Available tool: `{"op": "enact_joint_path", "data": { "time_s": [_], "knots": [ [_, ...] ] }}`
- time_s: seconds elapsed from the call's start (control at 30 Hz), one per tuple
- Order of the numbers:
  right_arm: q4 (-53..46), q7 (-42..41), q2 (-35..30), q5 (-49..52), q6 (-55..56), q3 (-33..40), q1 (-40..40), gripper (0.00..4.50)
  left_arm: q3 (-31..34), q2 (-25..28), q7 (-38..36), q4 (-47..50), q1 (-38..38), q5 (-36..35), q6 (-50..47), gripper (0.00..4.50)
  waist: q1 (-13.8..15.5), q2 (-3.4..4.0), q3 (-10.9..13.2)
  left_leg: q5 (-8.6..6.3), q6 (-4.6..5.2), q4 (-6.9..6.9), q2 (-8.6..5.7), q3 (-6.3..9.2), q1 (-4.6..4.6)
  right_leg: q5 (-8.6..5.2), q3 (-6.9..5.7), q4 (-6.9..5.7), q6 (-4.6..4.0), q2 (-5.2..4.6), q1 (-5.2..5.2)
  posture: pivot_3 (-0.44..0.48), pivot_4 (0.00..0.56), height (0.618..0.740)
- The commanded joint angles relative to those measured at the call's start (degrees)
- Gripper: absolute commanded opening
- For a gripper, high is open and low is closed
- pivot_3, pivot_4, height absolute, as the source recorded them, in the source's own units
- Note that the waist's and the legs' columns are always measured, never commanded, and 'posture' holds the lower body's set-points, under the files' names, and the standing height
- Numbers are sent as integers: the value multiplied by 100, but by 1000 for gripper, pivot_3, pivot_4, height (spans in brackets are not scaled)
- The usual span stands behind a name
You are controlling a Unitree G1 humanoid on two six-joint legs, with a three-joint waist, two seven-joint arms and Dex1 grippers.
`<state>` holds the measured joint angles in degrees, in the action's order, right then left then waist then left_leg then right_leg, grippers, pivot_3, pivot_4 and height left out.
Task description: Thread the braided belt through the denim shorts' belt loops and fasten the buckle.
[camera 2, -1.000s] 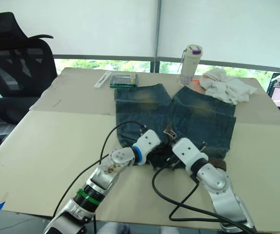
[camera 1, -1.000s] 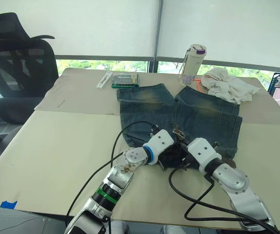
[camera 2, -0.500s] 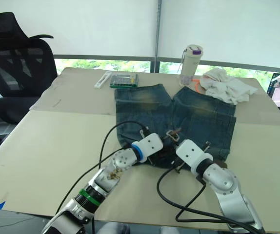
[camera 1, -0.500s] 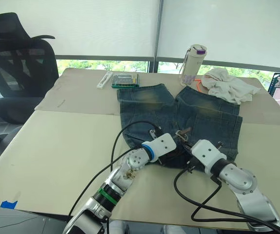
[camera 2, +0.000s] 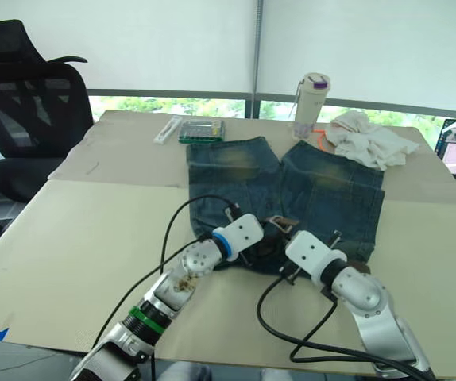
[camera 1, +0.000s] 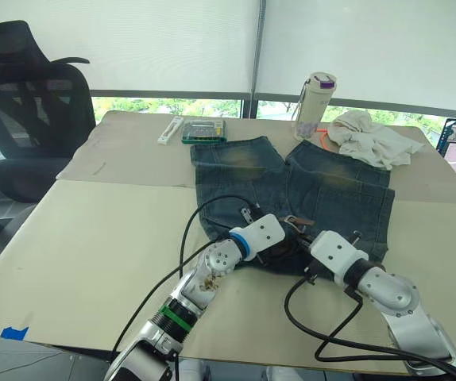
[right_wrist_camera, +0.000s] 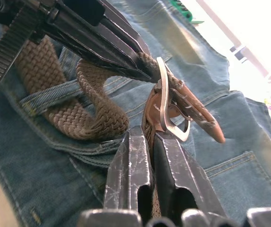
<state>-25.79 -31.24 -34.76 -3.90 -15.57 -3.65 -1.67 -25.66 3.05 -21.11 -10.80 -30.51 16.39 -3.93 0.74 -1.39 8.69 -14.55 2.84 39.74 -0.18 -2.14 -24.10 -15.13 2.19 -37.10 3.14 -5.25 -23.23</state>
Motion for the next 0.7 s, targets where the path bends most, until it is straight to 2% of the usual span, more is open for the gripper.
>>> {"op": "enact_joint_path", "data": {
  "time_s": [0.03,0.1,0.23,0.3,0.47,0.6,0.7],
  "knots": [
    [-540,-268,248,1007,-648,394,-18,1844,-70,-94,-40,160,-7,-30,174,0,-4,0,0,0,0,0,0,0,0,0,1,0,0,-1,0,0,150,740],
    [-686,-353,354,1587,-1218,723,-30,2554,-70,-84,-45,152,5,-22,189,0,-4,0,0,0,0,0,2,0,0,0,2,-1,0,0,0,0,150,740],
    [-879,13,686,2732,-2588,1563,-335,3946,-106,-66,-42,177,46,20,209,0,0,0,0,-2,3,-1,3,1,-1,0,1,-2,0,-5,1,0,150,740],
    [-969,81,706,3171,-3083,1824,-459,4469,-113,-69,-34,192,67,35,204,0,4,0,0,-3,4,-1,2,1,0,0,1,-2,0,-8,1,0,150,740],
    [-887,707,925,3957,-4154,2422,-859,4469,-125,-62,-24,218,102,83,210,0,-4,0,0,-4,5,-2,2,2,-1,0,1,-3,0,-8,1,0,150,740],
    [-869,1350,1432,4877,-5283,2862,-1153,4469,-119,-57,-14,219,124,102,219,0,-3,1,-1,-4,5,-4,4,3,-1,0,1,-5,0,-8,0,0,150,740],
    [-670,2391,2383,5346,-5933,3377,-1523,4469,-122,-60,3,200,122,120,225,0,-7,5,-3,-4,5,-4,5,2,-3,0,1,-6,0,-10,-3,0,150,740]
  ]
}}
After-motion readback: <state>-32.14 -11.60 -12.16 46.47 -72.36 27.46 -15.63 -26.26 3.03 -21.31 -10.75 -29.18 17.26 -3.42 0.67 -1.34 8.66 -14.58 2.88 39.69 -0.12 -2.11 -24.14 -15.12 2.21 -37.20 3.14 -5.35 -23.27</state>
